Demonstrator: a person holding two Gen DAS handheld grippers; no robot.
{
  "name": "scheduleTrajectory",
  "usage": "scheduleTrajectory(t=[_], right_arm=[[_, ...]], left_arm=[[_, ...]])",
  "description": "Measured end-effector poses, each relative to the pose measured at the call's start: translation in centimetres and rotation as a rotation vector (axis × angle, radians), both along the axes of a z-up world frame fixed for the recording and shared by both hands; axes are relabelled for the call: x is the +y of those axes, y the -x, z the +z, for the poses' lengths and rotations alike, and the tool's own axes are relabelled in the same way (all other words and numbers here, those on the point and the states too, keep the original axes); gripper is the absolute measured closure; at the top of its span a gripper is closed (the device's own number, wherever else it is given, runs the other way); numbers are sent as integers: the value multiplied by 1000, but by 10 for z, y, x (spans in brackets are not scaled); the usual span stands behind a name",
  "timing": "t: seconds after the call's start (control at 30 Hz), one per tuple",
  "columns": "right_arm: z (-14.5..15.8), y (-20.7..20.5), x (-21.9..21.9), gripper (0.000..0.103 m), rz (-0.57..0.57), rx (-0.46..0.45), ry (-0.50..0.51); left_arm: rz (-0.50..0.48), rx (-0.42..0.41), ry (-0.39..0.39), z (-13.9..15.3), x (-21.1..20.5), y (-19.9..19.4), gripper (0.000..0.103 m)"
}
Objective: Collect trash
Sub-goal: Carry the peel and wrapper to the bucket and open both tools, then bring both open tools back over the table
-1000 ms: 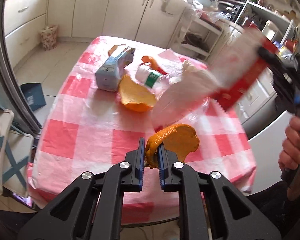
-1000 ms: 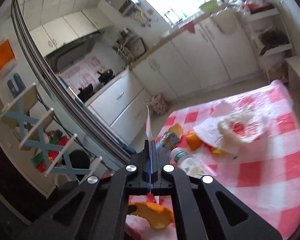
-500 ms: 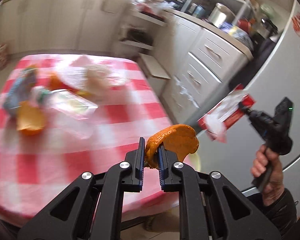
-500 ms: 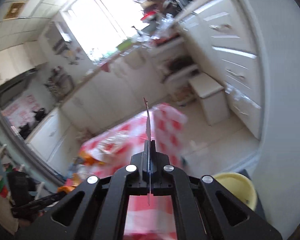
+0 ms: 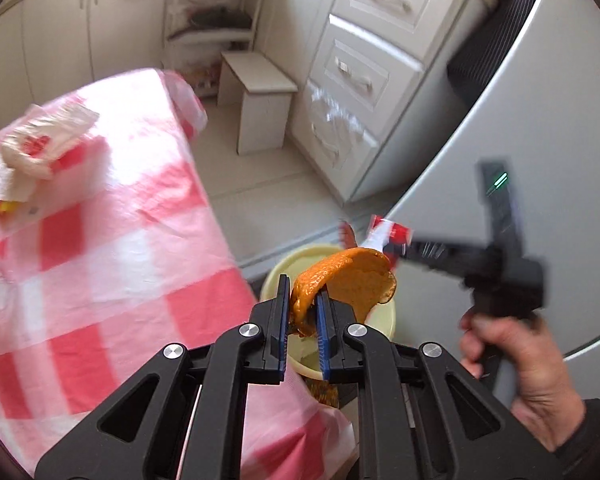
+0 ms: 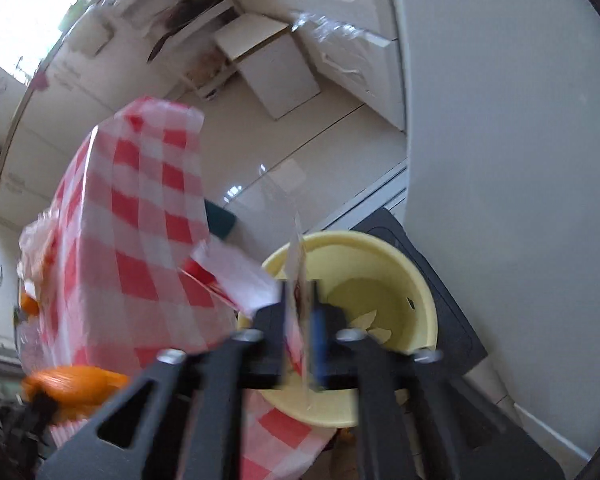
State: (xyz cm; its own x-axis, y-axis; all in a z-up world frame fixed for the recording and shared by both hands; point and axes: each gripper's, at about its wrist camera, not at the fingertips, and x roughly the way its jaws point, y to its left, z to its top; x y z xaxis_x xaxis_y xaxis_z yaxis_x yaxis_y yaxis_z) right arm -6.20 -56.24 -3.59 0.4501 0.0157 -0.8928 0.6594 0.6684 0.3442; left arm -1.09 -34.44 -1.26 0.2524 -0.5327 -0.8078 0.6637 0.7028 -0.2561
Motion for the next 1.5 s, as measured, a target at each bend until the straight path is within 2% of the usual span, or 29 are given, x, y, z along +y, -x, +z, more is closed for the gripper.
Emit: scheduleTrajectory(t=[0.03, 0.2, 0.23, 0.3, 0.33, 0.37, 0.47, 0.53, 0.6, 0.67, 0.73, 0.77, 0.9, 0.97, 1.1, 1.37, 1.43, 1.5], right_arm=[[8, 2, -2, 45, -19, -30, 25], [42, 8, -5, 45, -27, -162, 55], [49, 9, -2, 45, -29, -183, 61], [55, 12, -2, 44, -35, -219, 46], [58, 11, -2, 43, -35, -236, 44], [62, 12, 0, 43, -31, -243, 50], [72, 7, 7, 43, -9, -268, 53], [80, 1, 15, 42, 16, -287, 57], [88, -5, 26, 40, 43, -311, 68], [98, -13, 42, 38, 83, -339, 85], [105, -20, 58, 38, 124, -355, 105], [108, -24, 66, 37, 146, -360, 112], [114, -41, 99, 37, 215, -378, 115], [115, -47, 113, 37, 235, -382, 112], [118, -60, 134, 37, 272, -387, 118], [115, -88, 160, 35, 318, -377, 128], [112, -94, 169, 35, 335, -367, 131], [108, -99, 178, 35, 360, -357, 133]], left_arm=[[-3, 10, -16, -8, -4, 0, 92], [-34, 65, -74, -37, -41, 0, 91], [-47, 79, -78, -40, -45, 1, 88], [-60, 83, -71, -41, -46, 4, 74], [-59, 72, -68, -39, -47, 5, 61], [-56, 56, -59, -35, -44, 6, 53], [-38, 42, -44, -23, -29, 3, 52], [-7, 2, -29, -5, -4, 2, 47], [43, -79, -35, 14, 33, 2, 39], [98, -147, -49, 26, 71, 2, 30], [187, -194, -89, 28, 123, -5, 27], [222, -199, -104, 26, 140, -8, 25], [400, -124, -158, 0, 222, -42, 25], [459, -109, -184, -11, 247, -58, 25], [535, -65, -167, -29, 273, -86, 25], [556, -131, -176, -36, 272, -123, 9], [578, -183, -204, -35, 270, -137, 8], [576, -157, -216, -39, 271, -153, 8]])
